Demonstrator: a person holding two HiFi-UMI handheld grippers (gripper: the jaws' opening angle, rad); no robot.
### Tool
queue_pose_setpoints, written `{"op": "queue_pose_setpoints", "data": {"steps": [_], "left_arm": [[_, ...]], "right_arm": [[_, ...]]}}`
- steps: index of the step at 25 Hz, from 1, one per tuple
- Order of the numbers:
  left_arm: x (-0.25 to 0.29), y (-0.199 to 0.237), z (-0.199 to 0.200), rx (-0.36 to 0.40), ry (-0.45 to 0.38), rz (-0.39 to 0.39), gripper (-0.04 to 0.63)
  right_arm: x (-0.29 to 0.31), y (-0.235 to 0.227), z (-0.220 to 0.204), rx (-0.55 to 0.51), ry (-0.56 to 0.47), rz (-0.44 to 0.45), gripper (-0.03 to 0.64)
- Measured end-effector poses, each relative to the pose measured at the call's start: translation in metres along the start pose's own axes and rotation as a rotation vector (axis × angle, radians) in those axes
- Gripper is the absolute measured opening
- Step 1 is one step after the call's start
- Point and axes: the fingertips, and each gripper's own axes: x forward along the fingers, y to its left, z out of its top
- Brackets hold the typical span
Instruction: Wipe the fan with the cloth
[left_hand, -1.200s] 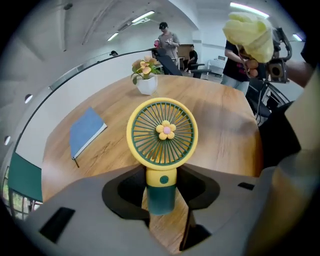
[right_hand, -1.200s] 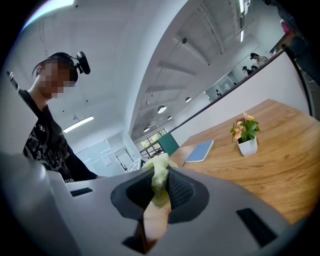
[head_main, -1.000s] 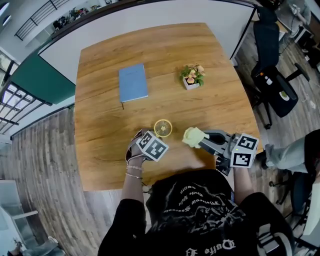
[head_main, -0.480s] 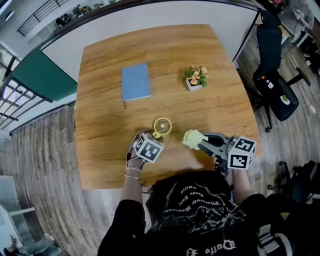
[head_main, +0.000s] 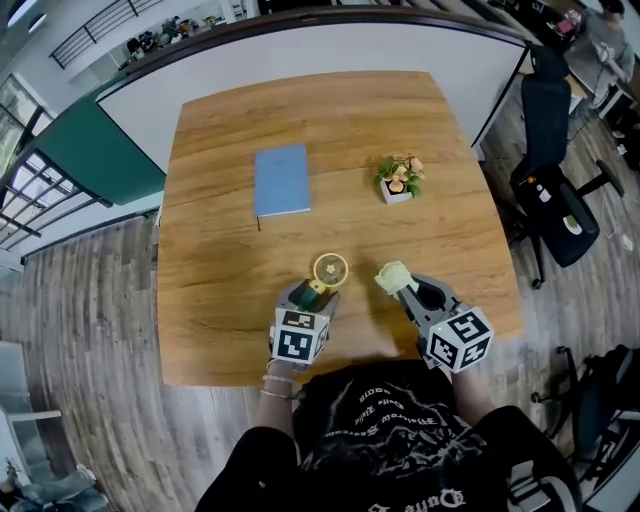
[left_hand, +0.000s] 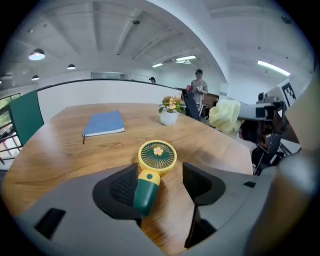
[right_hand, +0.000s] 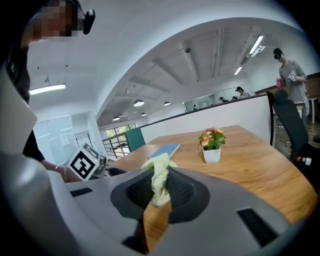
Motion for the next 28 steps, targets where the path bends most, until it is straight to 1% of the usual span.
{"op": "queue_pose_setpoints", "data": {"steps": [2, 3, 6, 7, 8, 10, 12, 15, 17, 19, 22, 24, 27, 28], "left_arm": [[-0.015, -0.002, 0.011, -0.064, -0.087, -0.006, 0.298], [-0.023, -0.003, 0.019, -0.116, -0.145, -0.015, 0.298], [-0.052, -0.006, 0.044, -0.311, -0.359, -0.070, 0.298], [-0.061, -0.007, 0.048, -0.352, -0.417, -0.092, 0.298], [-0.069, -0.009, 0.049, -0.367, -0.455, -0.111, 0.298], [-0.080, -0.013, 0.044, -0.341, -0.478, -0.122, 0.298], [-0.086, -0.013, 0.034, -0.307, -0.470, -0.091, 0.298], [-0.088, -0.012, 0.022, -0.296, -0.455, -0.040, 0.298], [-0.087, -0.013, 0.020, -0.282, -0.448, -0.032, 0.298], [-0.084, -0.015, 0.019, -0.244, -0.434, -0.027, 0.291], [-0.079, -0.022, 0.020, -0.176, -0.405, -0.028, 0.204], [-0.077, -0.025, 0.020, -0.151, -0.397, -0.027, 0.163], [-0.075, -0.025, 0.021, -0.125, -0.386, 0.006, 0.054], [-0.074, -0.025, 0.022, -0.116, -0.384, 0.019, 0.040]], "right_arm": [[0.002, 0.003, -0.003, -0.029, 0.002, -0.013, 0.063], [0.003, 0.003, -0.004, -0.035, -0.004, -0.027, 0.063], [0.005, -0.002, -0.018, -0.037, -0.014, -0.104, 0.064], [0.005, -0.005, -0.024, -0.037, -0.011, -0.136, 0.064], [0.005, -0.008, -0.031, -0.037, -0.006, -0.163, 0.066], [0.005, -0.015, -0.039, -0.042, -0.001, -0.204, 0.067], [0.002, -0.020, -0.040, -0.047, -0.008, -0.228, 0.067], [0.001, -0.024, -0.036, -0.067, -0.017, -0.234, 0.067], [0.002, -0.020, -0.034, -0.090, -0.015, -0.225, 0.067], [0.003, -0.015, -0.035, -0.113, -0.010, -0.219, 0.067], [0.004, -0.009, -0.037, -0.141, 0.003, -0.214, 0.063], [0.005, -0.006, -0.039, -0.155, 0.014, -0.207, 0.060], [0.007, -0.002, -0.041, -0.167, 0.024, -0.199, 0.058], [0.007, -0.002, -0.041, -0.170, 0.027, -0.199, 0.057]]}}
